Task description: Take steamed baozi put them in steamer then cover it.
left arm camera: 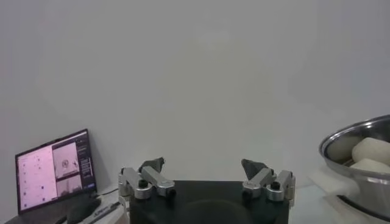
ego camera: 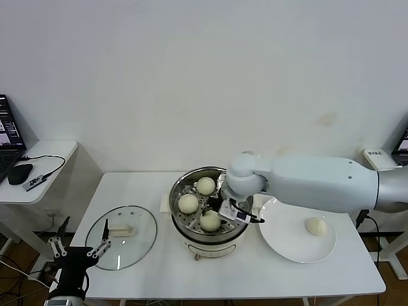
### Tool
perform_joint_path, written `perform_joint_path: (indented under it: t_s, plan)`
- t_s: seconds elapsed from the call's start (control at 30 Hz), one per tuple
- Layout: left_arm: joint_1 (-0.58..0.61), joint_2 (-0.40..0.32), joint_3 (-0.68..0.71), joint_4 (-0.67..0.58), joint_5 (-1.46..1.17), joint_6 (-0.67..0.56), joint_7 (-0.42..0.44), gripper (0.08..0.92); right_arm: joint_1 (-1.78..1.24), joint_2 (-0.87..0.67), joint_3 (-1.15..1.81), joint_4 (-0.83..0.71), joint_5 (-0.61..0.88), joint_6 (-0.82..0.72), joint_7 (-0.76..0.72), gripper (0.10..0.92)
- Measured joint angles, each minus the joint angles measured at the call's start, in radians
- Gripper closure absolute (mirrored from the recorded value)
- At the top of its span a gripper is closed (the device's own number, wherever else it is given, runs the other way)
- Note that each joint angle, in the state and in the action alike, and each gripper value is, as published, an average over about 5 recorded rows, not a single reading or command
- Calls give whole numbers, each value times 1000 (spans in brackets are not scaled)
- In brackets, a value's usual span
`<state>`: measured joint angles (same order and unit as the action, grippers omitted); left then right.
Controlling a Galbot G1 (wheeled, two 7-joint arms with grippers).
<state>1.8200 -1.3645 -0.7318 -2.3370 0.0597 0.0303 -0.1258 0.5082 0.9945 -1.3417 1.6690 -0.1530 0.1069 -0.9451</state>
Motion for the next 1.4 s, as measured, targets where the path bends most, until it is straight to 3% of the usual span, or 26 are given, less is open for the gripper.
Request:
perform_joint_path:
  t_s: [0.13,0.23,0.6,0.93,1.4]
  plan:
    - [-2,0,2,0,0,0,0,177,1,-10,12,2,-5,6,0,229]
    - [-5,2,2,2,0,1,0,177,-1,-21,26,6,-2,5,5,206]
    - [-18,24,-1,12,-2,2,2,177,-2,-116,137,12,78,-82,-18,203]
    - [-30,44,9,30,-6,1,4,177,-35,-327,249,31,199,-279,-68,203]
    - [-15,47,36,23,0,1,5,177,-411,-601,582,-34,99,-342,-115,203]
